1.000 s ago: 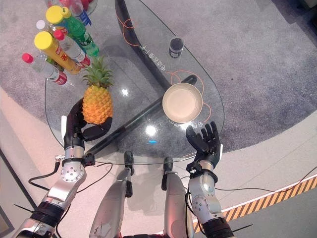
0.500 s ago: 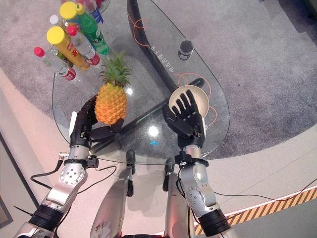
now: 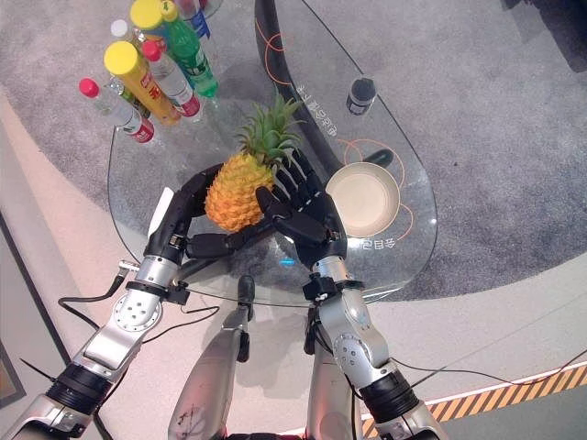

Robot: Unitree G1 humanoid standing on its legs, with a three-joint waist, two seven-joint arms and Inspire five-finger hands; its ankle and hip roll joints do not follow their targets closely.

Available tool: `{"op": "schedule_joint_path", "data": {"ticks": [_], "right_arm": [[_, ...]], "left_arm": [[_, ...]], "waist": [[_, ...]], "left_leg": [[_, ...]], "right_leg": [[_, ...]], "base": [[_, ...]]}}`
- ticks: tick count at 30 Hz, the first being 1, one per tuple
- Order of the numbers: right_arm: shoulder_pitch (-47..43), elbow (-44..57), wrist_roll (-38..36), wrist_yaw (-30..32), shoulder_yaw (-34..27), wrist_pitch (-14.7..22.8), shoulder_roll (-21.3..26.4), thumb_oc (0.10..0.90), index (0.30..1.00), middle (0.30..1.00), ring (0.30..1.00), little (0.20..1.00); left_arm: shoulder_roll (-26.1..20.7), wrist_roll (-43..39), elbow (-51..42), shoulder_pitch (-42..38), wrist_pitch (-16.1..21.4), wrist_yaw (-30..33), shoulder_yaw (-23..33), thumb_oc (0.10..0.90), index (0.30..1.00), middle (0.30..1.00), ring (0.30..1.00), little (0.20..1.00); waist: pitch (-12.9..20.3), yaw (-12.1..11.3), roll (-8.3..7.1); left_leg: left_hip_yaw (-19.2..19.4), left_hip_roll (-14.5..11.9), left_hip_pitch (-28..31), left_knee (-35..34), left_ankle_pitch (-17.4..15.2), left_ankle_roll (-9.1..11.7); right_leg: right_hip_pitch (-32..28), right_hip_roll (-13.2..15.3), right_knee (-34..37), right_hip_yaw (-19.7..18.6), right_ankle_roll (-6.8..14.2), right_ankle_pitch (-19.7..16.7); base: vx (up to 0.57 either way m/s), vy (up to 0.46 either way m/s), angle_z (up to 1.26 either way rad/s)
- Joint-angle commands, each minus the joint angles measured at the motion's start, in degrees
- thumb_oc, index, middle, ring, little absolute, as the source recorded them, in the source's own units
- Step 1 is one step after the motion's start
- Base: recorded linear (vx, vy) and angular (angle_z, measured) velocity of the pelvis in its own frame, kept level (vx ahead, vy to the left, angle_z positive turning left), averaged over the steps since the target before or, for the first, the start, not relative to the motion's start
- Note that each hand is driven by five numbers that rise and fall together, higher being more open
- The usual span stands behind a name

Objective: Pick up the fruit to the plate

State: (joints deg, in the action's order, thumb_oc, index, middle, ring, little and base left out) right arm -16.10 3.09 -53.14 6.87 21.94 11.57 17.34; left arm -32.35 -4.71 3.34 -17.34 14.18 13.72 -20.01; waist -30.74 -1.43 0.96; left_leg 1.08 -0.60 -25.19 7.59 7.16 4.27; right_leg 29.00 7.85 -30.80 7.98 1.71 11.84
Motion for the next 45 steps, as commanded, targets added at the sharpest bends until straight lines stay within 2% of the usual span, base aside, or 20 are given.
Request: {"op": "schedule_joint_path", "data": {"ticks": [1, 8, 13, 17, 25, 32, 36, 37, 38, 42, 43, 45], "right_arm": [[-4.9, 5.2, -2.2, -3.9, 0.5, 1.8, -0.8, 0.8, 0.9, 0.9, 0.9, 0.9], [-4.1, 2.8, -13.1, -7.2, 0.8, -0.3, -0.4, 0.8, 0.9, 0.9, 0.9, 0.9], [-4.0, 2.3, -20.7, -14.1, 1.8, -2.4, -0.7, 0.8, 0.9, 0.9, 0.9, 0.9], [-5.3, 2.0, -19.4, -17.2, 1.6, -2.1, -0.4, 0.8, 0.9, 0.9, 0.9, 0.9], [-7.0, 1.2, -20.9, -24.4, 0.2, -1.5, 1.7, 0.8, 0.9, 0.9, 0.9, 0.9], [-8.2, -0.2, -22.3, -30.5, -1.4, 2.4, 1.4, 0.8, 0.9, 0.9, 0.9, 0.9], [-8.8, -0.6, -22.3, -30.5, -2.7, 4.6, 1.4, 0.8, 0.9, 0.9, 0.9, 0.9], [-8.9, -0.8, -22.1, -30.2, -3.1, 5.2, 1.5, 0.8, 0.9, 0.9, 0.9, 0.9], [-9.0, -1.4, -21.3, -29.0, -4.4, 7.8, 1.8, 0.8, 0.9, 0.9, 0.9, 0.9], [-9.2, -1.9, -19.7, -24.7, -6.6, 13.2, 2.4, 0.8, 0.9, 0.9, 0.9, 0.9], [-9.5, -1.9, -17.7, -22.0, -7.8, 16.0, 2.4, 0.8, 0.9, 0.9, 0.9, 0.9], [-9.4, -1.6, -16.0, -20.4, -8.7, 17.9, 2.2, 0.8, 0.9, 0.9, 0.9, 0.9]], "left_arm": [[-2.0, 0.9, -12.8, -5.4, 8.6, 0.3, 0.8, 0.1, 0.3, 0.3, 0.3, 0.2], [-3.2, 2.8, -13.4, -4.7, 11.4, 0.2, 1.1, 0.1, 0.3, 0.3, 0.3, 0.2], [-4.3, 4.0, -14.7, -5.0, 12.6, -2.1, 0.9, 0.1, 0.3, 0.3, 0.3, 0.2], [-5.6, 3.5, -14.5, -5.8, 11.6, -4.3, 0.2, 0.1, 0.3, 0.3, 0.3, 0.2], [-8.6, 1.3, -12.5, -7.0, 12.4, -9.4, -0.9, 0.1, 0.3, 0.3, 0.3, 0.2], [-9.0, -0.6, -11.9, -7.5, 11.6, -12.4, -2.2, 0.1, 0.3, 0.3, 0.3, 0.2], [-9.0, -1.0, -10.8, -7.7, 11.9, -13.2, -2.7, 0.1, 0.3, 0.3, 0.3, 0.2], [-9.0, -1.1, -10.7, -7.7, 11.9, -13.3, -2.7, 0.1, 0.3, 0.3, 0.3, 0.2], [-9.1, -1.5, -10.5, -7.6, 11.7, -13.4, -2.8, 0.1, 0.3, 0.3, 0.3, 0.2], [-9.1, -1.8, -9.7, -7.2, 11.9, -13.3, -2.7, 0.1, 0.3, 0.3, 0.3, 0.2], [-8.8, -1.7, -9.5, -7.1, 11.6, -13.0, -2.7, 0.1, 0.3, 0.3, 0.3, 0.2], [-8.6, -1.4, -9.5, -6.8, 11.8, -12.7, -2.7, 0.1, 0.3, 0.3, 0.3, 0.2]], "waist": [[0.9, 0.7, -2.13], [0.9, 0.5, -2.04], [0.9, 0.2, -1.9], [0.9, 0.1, -1.85], [0.9, 0.1, -1.69], [0.9, 0.1, -1.34], [0.9, 0.2, -1.27], [0.9, 0.2, -1.27], [0.9, 0.3, -1.27], [0.9, 0.5, -1.19], [0.9, 0.6, -1.14], [0.9, 0.7, -1.06]], "left_leg": [[1.9, 4.2, 0.2, 13.2, -10.4, -2.3], [1.8, 4.3, 0.2, 13.4, -10.5, -2.3], [1.8, 4.4, 0.0, 13.4, -10.6, -2.3], [1.8, 4.5, 0.0, 13.6, -10.8, -2.4], [2.0, 4.5, -0.1, 14.1, -11.0, -2.4], [2.1, 4.8, -0.5, 14.6, -11.4, -2.4], [2.2, 4.9, -0.7, 14.6, -11.5, -2.4], [2.2, 4.9, -0.7, 14.6, -11.5, -2.4], [2.4, 4.8, -0.6, 14.5, -11.6, -2.4], [2.6, 4.7, -0.6, 14.3, -11.6, -2.5], [2.7, 4.7, -0.5, 14.1, -11.6, -2.5], [2.8, 4.7, -0.6, 14.0, -11.5, -2.6]], "right_leg": [[-6.3, -0.6, 16.3, -0.6, 2.3, -12.9], [-6.3, -0.3, 16.3, -0.6, 2.4, -12.9], [-6.2, -0.1, 16.3, -0.4, 2.6, -12.9], [-6.1, 0.0, 16.2, -0.3, 2.8, -13.0], [-6.0, 0.1, 16.2, -0.4, 3.1, -13.1], [-5.8, 0.4, 16.4, -0.5, 3.5, -13.3], [-5.6, 0.4, 16.5, -0.4, 3.6, -13.5], [-5.6, 0.5, 16.6, -0.4, 3.6, -13.5], [-5.5, 0.5, 16.8, -0.4, 3.7, -13.6], [-5.5, 0.4, 16.8, -0.5, 3.8, -13.6], [-5.4, 0.4, 17.0, -0.5, 3.8, -13.7], [-5.3, 0.3, 17.1, -0.6, 3.8, -13.8]], "base": [[0.02, 0.013, 0.06], [0.0, 0.0, 0.0], [0.0, 0.0, 0.0], [0.0, 0.0, 0.0], [0.0, 0.0, 0.0], [0.0, 0.0, 0.0], [0.0, 0.0, 0.0], [0.0, 0.0, 0.0], [0.0, 0.0, 0.0], [0.0, 0.0, 0.0], [0.0, 0.0, 0.0], [0.0, 0.0, 0.0]]}}
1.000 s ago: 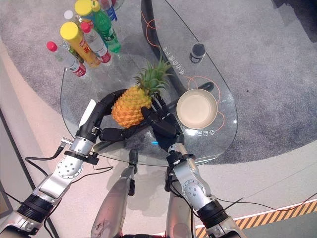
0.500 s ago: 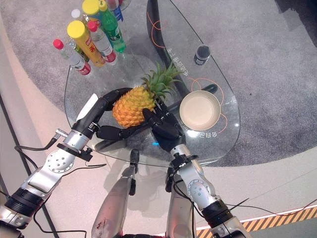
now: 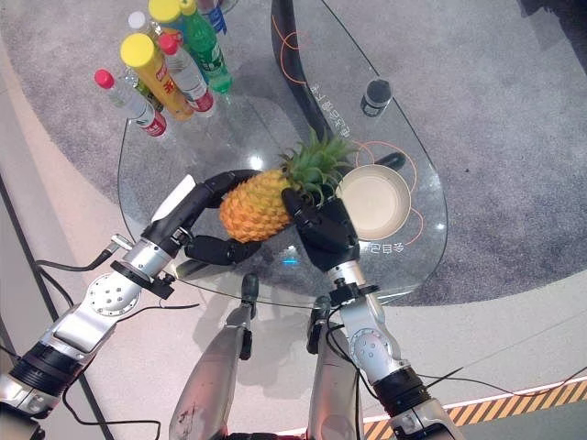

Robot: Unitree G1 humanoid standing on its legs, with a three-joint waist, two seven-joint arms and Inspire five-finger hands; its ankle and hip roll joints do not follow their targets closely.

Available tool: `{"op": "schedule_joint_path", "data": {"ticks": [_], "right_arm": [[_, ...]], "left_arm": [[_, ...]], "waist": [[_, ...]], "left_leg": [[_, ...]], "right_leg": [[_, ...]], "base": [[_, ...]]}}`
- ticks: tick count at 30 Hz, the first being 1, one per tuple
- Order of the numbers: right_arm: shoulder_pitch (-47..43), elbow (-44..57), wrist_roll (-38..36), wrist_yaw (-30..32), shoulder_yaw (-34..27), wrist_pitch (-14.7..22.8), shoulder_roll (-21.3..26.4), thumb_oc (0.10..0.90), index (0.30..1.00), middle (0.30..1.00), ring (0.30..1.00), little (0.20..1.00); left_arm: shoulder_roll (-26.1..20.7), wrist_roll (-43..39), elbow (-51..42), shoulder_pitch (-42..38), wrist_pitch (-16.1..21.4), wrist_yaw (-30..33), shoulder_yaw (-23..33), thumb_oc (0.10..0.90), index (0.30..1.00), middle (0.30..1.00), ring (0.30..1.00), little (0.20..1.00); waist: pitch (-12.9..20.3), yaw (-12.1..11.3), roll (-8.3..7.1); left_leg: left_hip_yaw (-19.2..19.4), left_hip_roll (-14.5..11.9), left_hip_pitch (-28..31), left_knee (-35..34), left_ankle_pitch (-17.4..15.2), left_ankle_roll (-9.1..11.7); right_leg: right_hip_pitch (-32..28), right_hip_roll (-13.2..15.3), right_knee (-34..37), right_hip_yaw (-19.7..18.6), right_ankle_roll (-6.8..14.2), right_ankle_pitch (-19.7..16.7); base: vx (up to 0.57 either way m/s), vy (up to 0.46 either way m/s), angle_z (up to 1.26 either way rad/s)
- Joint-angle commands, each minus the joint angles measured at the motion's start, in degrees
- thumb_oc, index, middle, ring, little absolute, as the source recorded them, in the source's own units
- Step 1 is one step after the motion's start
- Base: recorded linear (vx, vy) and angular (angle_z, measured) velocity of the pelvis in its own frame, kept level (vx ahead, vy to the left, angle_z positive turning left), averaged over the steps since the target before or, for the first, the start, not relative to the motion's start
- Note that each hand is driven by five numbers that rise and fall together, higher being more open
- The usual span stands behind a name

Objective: Pick up the fruit to the plate

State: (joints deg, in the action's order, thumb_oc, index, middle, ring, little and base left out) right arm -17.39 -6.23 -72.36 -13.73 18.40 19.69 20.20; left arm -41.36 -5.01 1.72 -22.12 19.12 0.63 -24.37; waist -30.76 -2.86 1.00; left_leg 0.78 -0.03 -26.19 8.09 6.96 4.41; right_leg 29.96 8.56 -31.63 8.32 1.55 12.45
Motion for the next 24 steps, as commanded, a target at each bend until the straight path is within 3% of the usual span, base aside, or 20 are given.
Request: {"op": "schedule_joint_path", "data": {"ticks": [1, 5, 11, 24], "right_arm": [[-8.2, 7.9, 3.4, 0.5, -5.4, 10.0, -0.7, 0.8, 0.9, 0.9, 0.9, 0.9], [-8.1, 9.5, 6.3, 2.8, -7.2, 12.1, -0.9, 0.8, 0.9, 0.9, 0.9, 0.9], [-8.1, 11.1, 6.9, 0.4, -7.3, 10.4, -1.3, 0.8, 0.9, 0.9, 0.9, 0.9], [-8.9, 11.4, 6.6, -5.5, -2.9, -0.7, 0.2, 0.8, 0.9, 0.9, 0.9, 0.9]], "left_arm": [[0.4, -1.0, -7.9, -1.9, 6.8, 0.5, 1.7, 0.1, 0.3, 0.3, 0.3, 0.2], [0.8, -0.8, -8.0, -1.2, 6.9, 0.5, 2.3, 0.1, 0.3, 0.3, 0.3, 0.2], [1.4, 0.2, -7.8, -0.6, 7.3, 0.6, 2.5, 0.1, 0.3, 0.3, 0.3, 0.2], [0.6, -0.2, -7.4, -2.7, 7.3, -0.4, 1.6, 0.1, 0.3, 0.3, 0.3, 0.2]], "waist": [[1.0, 2.1, -1.08], [1.0, 2.3, -0.92], [1.0, 2.5, -0.77], [1.0, 2.5, -1.03]], "left_leg": [[3.1, 4.1, 0.4, 13.4, -11.3, -2.7], [3.2, 4.1, 0.7, 12.9, -11.3, -2.8], [3.4, 4.2, 0.8, 12.3, -11.2, -2.9], [2.5, 4.6, 1.0, 11.5, -10.6, -2.7]], "right_leg": [[-6.2, -0.4, 17.9, -1.0, 3.9, -14.5], [-6.3, -0.4, 18.2, -1.2, 4.0, -14.6], [-6.2, -0.5, 18.7, -1.4, 4.0, -14.8], [-6.4, -0.6, 19.5, -2.6, 4.3, -15.2]], "base": [[-0.01, 0.019, -0.03], [-0.01, 0.018, -0.05], [0.0, 0.0, 0.0], [-0.01, -0.001, 0.0]]}}
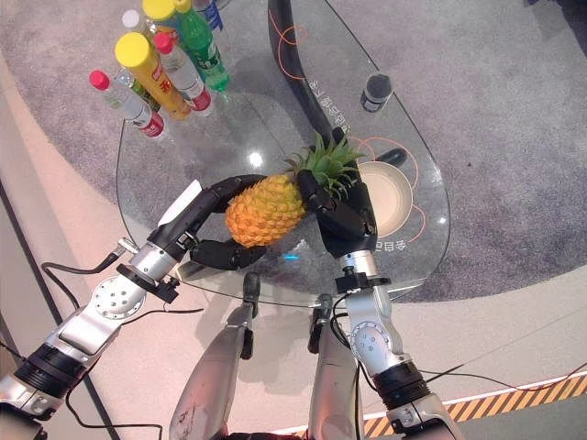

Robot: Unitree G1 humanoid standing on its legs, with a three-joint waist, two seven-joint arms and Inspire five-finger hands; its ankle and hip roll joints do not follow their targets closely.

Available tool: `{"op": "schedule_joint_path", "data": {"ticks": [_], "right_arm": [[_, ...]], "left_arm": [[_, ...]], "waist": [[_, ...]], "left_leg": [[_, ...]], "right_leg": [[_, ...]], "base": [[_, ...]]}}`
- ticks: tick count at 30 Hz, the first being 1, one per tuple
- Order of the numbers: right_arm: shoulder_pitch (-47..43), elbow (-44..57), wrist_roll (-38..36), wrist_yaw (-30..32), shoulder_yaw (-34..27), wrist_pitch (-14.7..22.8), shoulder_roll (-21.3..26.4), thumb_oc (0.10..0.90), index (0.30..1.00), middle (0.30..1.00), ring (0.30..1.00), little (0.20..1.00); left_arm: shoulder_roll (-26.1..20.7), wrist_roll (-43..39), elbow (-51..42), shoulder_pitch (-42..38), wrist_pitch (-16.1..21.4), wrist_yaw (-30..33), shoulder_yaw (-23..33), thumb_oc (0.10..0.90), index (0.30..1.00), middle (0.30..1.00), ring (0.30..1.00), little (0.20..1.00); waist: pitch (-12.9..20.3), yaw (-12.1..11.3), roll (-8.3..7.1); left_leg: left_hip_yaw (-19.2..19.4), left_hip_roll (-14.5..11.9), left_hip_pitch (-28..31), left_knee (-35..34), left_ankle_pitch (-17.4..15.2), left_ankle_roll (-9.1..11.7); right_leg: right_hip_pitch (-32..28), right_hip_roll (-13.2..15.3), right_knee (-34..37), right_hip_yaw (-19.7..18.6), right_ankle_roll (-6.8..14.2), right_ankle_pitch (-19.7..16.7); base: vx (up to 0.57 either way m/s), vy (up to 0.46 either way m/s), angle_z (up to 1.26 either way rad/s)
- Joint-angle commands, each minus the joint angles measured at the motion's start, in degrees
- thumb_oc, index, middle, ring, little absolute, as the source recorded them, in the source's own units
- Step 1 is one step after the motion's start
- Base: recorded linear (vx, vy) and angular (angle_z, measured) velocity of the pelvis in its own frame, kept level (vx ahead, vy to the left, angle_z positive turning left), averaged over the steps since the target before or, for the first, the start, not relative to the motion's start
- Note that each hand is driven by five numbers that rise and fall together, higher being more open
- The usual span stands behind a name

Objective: Pick up the fruit to the plate

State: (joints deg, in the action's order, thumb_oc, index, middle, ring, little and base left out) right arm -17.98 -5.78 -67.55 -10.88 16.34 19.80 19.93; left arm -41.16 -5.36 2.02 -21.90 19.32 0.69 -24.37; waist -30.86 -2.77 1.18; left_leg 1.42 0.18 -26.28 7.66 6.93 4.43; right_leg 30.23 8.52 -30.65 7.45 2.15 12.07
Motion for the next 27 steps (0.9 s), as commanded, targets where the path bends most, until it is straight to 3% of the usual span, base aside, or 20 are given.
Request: {"op": "schedule_joint_path", "data": {"ticks": [1, 3, 6, 11, 14, 19, 20, 21, 22, 27], "right_arm": [[-8.4, 10.9, 1.8, -8.6, -0.7, -1.1, 0.5, 0.8, 0.9, 0.9, 0.9, 0.9], [-8.8, 11.2, 2.1, -10.6, 0.8, -3.5, 1.2, 0.8, 0.9, 0.9, 0.9, 0.9], [-9.3, 11.3, 2.1, -11.5, 1.6, -4.1, 1.5, 0.8, 0.9, 0.9, 0.9, 0.9], [-11.1, 12.0, 1.1, -12.6, 2.7, -2.8, 2.0, 0.8, 0.9, 0.9, 0.9, 0.9], [-11.9, 11.9, -0.8, -13.1, 2.7, -1.0, 1.2, 0.8, 0.9, 0.9, 0.9, 0.9], [-12.3, 11.6, -0.8, -12.4, 2.9, 0.5, 1.1, 0.8, 0.9, 0.9, 0.9, 0.9], [-12.4, 11.4, -0.9, -12.4, 3.0, 1.0, 1.3, 0.655, 0.775, 0.775, 0.775, 0.755], [-12.4, 11.3, -1.0, -12.3, 2.9, 1.5, 1.4, 0.196, 0.382, 0.382, 0.382, 0.296], [-12.4, 11.2, -1.2, -12.4, 2.8, 1.8, 1.5, 0.1, 0.3, 0.3, 0.3, 0.2], [-12.6, 10.7, -2.6, -12.9, 2.3, 2.9, 1.2, 0.1, 0.3, 0.3, 0.3, 0.2]], "left_arm": [[0.3, 0.1, -7.7, -3.0, 7.1, -0.5, 1.5, 0.1, 0.3, 0.3, 0.3, 0.2], [0.1, 0.0, -7.6, -3.8, 6.9, -0.8, 0.9, 0.1, 0.3, 0.3, 0.3, 0.2], [0.1, 0.0, -7.6, -4.2, 6.7, -1.6, 0.5, 0.1, 0.3, 0.3, 0.3, 0.2], [-0.4, -2.1, -7.5, -5.9, 4.8, -6.1, -1.1, 0.1, 0.3, 0.3, 0.3, 0.2], [0.0, -6.2, -7.4, -6.4, 1.4, -12.4, -3.0, 0.1, 0.3, 0.3, 0.3, 0.2], [-0.2, -7.4, -7.6, -6.8, -0.6, -14.2, -4.3, 0.1, 0.3, 0.3, 0.3, 0.2], [-0.2, -7.5, -7.4, -6.9, -0.7, -14.4, -4.6, 0.1, 0.3, 0.3, 0.3, 0.2], [-0.3, -7.7, -7.4, -7.0, -0.7, -14.6, -4.7, 0.1, 0.3, 0.3, 0.3, 0.2], [-0.3, -7.7, -7.2, -7.1, -0.6, -14.9, -4.7, 0.1, 0.3, 0.3, 0.3, 0.2], [-0.4, -8.0, -7.0, -7.7, -0.7, -15.7, -4.9, 0.1, 0.3, 0.3, 0.3, 0.2]], "waist": [[1.1, 2.4, -1.21], [1.1, 2.3, -1.32], [1.1, 2.2, -1.39], [1.1, 2.1, -1.51], [1.1, 2.2, -1.4], [1.1, 2.2, -1.23], [1.1, 2.2, -1.23], [1.1, 2.2, -1.22], [1.1, 2.3, -1.2], [1.1, 2.3, -1.11]], "left_leg": [[1.8, 4.4, 1.0, 11.9, -10.5, -2.8], [1.7, 4.4, 1.1, 11.7, -10.3, -2.8], [1.6, 4.5, 1.1, 11.6, -10.3, -2.8], [1.5, 4.5, 0.7, 11.7, -10.3, -2.8], [1.6, 4.5, 0.5, 11.6, -10.3, -2.9], [1.7, 4.7, 0.4, 11.4, -10.3, -3.0], [1.7, 4.8, 0.3, 11.5, -10.3, -3.0], [1.7, 4.8, 0.1, 11.6, -10.3, -3.0], [1.7, 4.8, 0.1, 11.6, -10.3, -3.0], [1.7, 4.8, 0.0, 11.5, -10.2, -2.9]], "right_leg": [[-6.6, -0.6, 18.6, -1.7, 3.7, -14.9], [-6.6, -0.6, 18.7, -1.7, 3.7, -15.0], [-6.5, -0.6, 18.7, -1.7, 3.8, -15.1], [-6.1, -0.8, 18.5, -1.6, 3.9, -15.1], [-5.9, -0.8, 18.7, -1.5, 4.0, -15.3], [-5.9, -0.7, 19.0, -1.2, 4.0, -15.4], [-5.8, -0.7, 19.0, -1.1, 4.0, -15.5], [-5.7, -0.7, 19.0, -1.1, 4.0, -15.5], [-5.7, -0.7, 19.0, -1.0, 4.0, -15.5], [-5.5, -0.6, 19.1, -1.0, 4.0, -15.7]], "base": [[0.0, 0.0, 0.0], [0.0, 0.0, 0.0], [0.0, 0.0, 0.0], [0.0, 0.0, 0.0], [0.0, 0.0, 0.0], [0.0, 0.0, 0.0], [0.0, 0.0, 0.0], [0.0, 0.0, 0.0], [0.0, 0.0, 0.0], [0.0, 0.0, 0.0]]}}
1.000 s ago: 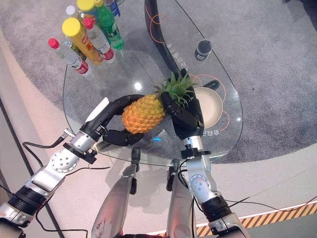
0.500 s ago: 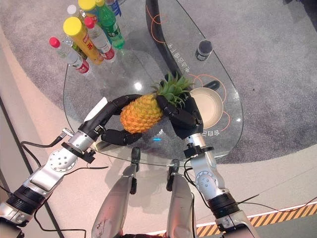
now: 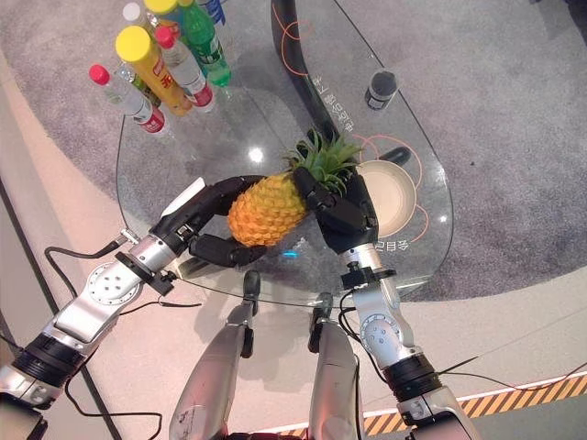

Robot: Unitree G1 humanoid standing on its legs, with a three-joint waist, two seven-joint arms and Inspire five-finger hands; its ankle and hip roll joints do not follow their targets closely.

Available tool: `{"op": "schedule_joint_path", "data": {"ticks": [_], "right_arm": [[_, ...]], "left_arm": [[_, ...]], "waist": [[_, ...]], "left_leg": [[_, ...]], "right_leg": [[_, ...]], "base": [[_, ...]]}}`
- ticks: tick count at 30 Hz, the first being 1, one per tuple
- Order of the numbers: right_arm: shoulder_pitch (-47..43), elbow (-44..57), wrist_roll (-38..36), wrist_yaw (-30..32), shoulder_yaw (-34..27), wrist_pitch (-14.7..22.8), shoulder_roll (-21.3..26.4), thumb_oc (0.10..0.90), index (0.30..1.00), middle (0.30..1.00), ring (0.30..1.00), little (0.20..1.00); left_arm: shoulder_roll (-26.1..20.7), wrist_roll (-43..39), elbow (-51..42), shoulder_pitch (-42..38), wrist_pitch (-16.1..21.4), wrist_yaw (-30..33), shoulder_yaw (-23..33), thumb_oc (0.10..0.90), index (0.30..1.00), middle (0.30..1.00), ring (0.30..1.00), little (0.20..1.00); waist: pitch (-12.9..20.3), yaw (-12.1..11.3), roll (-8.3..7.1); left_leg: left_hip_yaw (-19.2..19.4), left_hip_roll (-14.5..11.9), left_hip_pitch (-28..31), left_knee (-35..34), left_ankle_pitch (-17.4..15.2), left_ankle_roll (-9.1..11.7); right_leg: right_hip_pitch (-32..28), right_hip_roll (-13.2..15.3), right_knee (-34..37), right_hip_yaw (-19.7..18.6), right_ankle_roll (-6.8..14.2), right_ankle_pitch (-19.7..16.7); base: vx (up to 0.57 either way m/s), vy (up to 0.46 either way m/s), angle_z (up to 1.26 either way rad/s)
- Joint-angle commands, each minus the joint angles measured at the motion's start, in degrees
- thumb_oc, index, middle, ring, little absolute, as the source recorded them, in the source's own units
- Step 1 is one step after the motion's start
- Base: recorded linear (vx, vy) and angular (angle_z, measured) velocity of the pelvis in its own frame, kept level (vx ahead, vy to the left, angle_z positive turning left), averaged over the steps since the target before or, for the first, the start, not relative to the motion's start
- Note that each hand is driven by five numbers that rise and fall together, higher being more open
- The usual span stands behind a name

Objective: Pick up the fruit to the plate

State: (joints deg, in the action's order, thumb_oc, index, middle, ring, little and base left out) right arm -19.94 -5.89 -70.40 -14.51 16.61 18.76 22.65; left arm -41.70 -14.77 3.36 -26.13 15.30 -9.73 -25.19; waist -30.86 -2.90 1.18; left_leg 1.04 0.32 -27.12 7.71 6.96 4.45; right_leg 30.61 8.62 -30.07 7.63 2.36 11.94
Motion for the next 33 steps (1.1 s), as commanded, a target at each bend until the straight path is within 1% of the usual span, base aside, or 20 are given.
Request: {"op": "schedule_joint_path", "data": {"ticks": [1, 12, 21, 24, 26, 27, 33], "right_arm": [[-10.6, 10.6, 0.2, -9.5, 2.0, 4.0, -1.6, 0.1, 0.3, 0.3, 0.3, 0.2], [-9.8, 10.6, 0.4, -9.2, 2.4, 3.9, -1.2, 0.1, 0.3, 0.3, 0.3, 0.2], [-9.7, 10.6, 0.7, -8.4, 2.3, 3.7, -1.2, 0.1, 0.3, 0.3, 0.3, 0.2], [-9.5, 10.4, 0.4, -8.5, 2.0, 3.8, -1.2, 0.1, 0.3, 0.3, 0.3, 0.2], [-9.2, 10.6, 0.8, -8.4, 1.9, 3.9, -1.4, 0.1, 0.3, 0.3, 0.3, 0.2], [-9.2, 10.7, 1.0, -8.2, 1.8, 3.9, -1.5, 0.1, 0.3, 0.3, 0.3, 0.2], [-9.3, 10.6, 1.7, -8.2, 1.5, 4.6, -1.9, 0.1, 0.3, 0.3, 0.3, 0.2]], "left_arm": [[0.0, 1.4, -8.3, -3.5, 3.4, -5.3, -4.0, 0.1, 0.3, 0.3, 0.3, 0.2], [-0.3, 2.1, -8.1, -3.0, 4.2, -3.9, -3.9, 0.1, 0.3, 0.3, 0.3, 0.2], [-0.2, 2.1, -8.0, -3.0, 4.0, -2.9, -3.6, 0.1, 0.3, 0.3, 0.3, 0.2], [0.0, 2.7, -7.9, -2.6, 3.8, -2.0, -3.4, 0.1, 0.3, 0.3, 0.3, 0.2], [0.1, 2.9, -7.8, -2.4, 2.5, -1.2, -3.0, 0.1, 0.3, 0.3, 0.3, 0.2], [0.2, 2.9, -7.6, -2.3, 1.8, -0.9, -2.9, 0.8, 0.9, 0.9, 0.9, 0.9], [1.1, 3.1, -7.1, -1.8, 1.0, 0.0, -2.4, 0.8, 0.9, 0.9, 0.9, 0.9]], "waist": [[1.1, 2.5, -1.07], [1.1, 2.5, -0.94], [1.1, 2.5, -1.03], [1.1, 2.4, -1.06], [1.1, 2.4, -1.07], [1.1, 2.4, -1.09], [1.1, 2.4, -1.11]], "left_leg": [[2.1, 4.6, 0.8, 11.4, -10.2, -2.9], [2.2, 4.6, 0.8, 10.9, -10.0, -2.8], [2.3, 4.5, 1.0, 10.7, -9.9, -2.8], [2.3, 4.4, 1.1, 10.7, -9.8, -2.7], [2.2, 4.5, 1.1, 10.7, -9.9, -2.8], [2.2, 4.5, 1.1, 10.6, -9.8, -2.8], [2.2, 4.4, 1.0, 10.5, -9.7, -2.7]], "right_leg": [[-5.8, -0.7, 18.5, -1.2, 3.8, -15.5], [-5.6, -0.7, 18.7, -1.1, 3.8, -15.7], [-5.9, -0.7, 18.7, -0.8, 3.9, -15.6], [-5.9, -0.7, 18.7, -0.7, 3.9, -15.6], [-5.9, -0.7, 18.7, -0.5, 3.9, -15.5], [-5.9, -0.7, 18.6, -0.5, 3.9, -15.6], [-5.8, -0.8, 18.6, -0.4, 3.8, -15.5]], "base": [[0.0, 0.0, 0.0], [0.0, 0.0, 0.0], [0.0, 0.0, 0.0], [0.0, 0.0, 0.0], [0.0, 0.0, 0.0], [0.0, 0.0, 0.0], [0.0, 0.0, 0.0]]}}
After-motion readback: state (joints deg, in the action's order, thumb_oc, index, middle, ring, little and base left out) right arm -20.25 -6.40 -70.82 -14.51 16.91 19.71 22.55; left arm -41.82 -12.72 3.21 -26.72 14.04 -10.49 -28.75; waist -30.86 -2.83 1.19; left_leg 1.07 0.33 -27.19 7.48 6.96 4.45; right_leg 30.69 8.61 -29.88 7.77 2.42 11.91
